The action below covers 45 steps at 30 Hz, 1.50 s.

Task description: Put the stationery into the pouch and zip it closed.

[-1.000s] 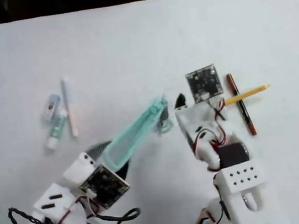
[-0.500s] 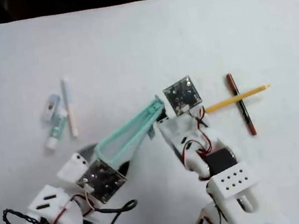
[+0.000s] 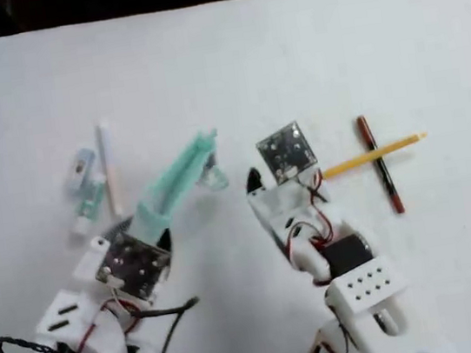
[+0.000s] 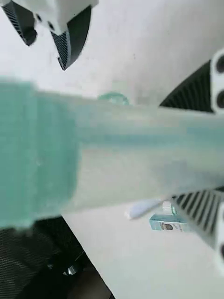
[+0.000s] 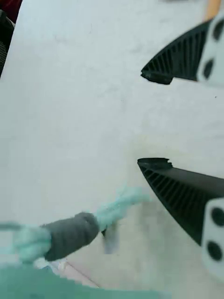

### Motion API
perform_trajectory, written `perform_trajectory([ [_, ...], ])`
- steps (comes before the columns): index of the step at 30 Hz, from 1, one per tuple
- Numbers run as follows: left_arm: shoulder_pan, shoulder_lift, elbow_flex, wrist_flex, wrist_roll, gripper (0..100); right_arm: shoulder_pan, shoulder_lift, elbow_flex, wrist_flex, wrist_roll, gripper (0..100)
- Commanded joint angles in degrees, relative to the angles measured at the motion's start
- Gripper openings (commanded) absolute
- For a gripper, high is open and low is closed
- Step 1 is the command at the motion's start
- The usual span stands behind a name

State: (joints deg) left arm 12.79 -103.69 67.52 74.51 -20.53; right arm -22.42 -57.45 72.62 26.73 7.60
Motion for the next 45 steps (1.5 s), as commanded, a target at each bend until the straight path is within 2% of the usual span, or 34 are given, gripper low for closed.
perform_trajectory([
  [1, 4.0, -0.4, -1.8, -3.3, 1.8, 6, -0.4, 0.0, -0.4, -1.1, -0.3, 25.1],
  [6, 8.8, -0.3, -0.4, -14.1, 1.9, 5, 1.8, -0.3, -0.6, -1.3, 0.0, 25.1],
  [9, 9.3, -0.2, 4.7, -25.8, 1.9, 5, 6.5, -0.3, -0.8, -1.5, -0.4, 25.1],
  [12, 9.3, -0.2, 13.5, -40.9, 2.3, 5, 11.7, -0.4, -0.9, -2.9, -0.4, 25.1],
  [15, 8.8, -0.1, 22.2, -56.8, 8.0, 5, 15.4, -0.4, -0.9, -4.4, -0.7, 25.1],
  [17, 7.9, 0.0, 24.3, -62.2, 10.8, 5, 16.1, -0.4, -0.8, -4.4, -3.1, 25.1],
  [23, 4.4, 0.0, 26.8, -62.4, 17.8, 4, 16.1, -0.2, -0.8, -4.4, -4.4, 25.1],
  [26, 4.6, 0.0, 29.5, -61.5, 16.6, 5, 16.3, 0.1, -0.7, -4.3, -4.4, 25.1],
  [33, 4.5, -0.1, 25.0, -43.5, 16.0, 9, 16.0, 0.0, 0.3, -4.4, -4.4, 25.1],
  [38, 4.3, -0.1, 21.7, -35.2, 15.6, 12, 16.0, 0.0, 0.4, -4.4, -4.4, 25.1],
  [45, 1.6, 0.0, 5.3, -22.9, 13.6, 12, 16.0, 0.1, 0.4, -4.4, -4.4, 25.1],
])
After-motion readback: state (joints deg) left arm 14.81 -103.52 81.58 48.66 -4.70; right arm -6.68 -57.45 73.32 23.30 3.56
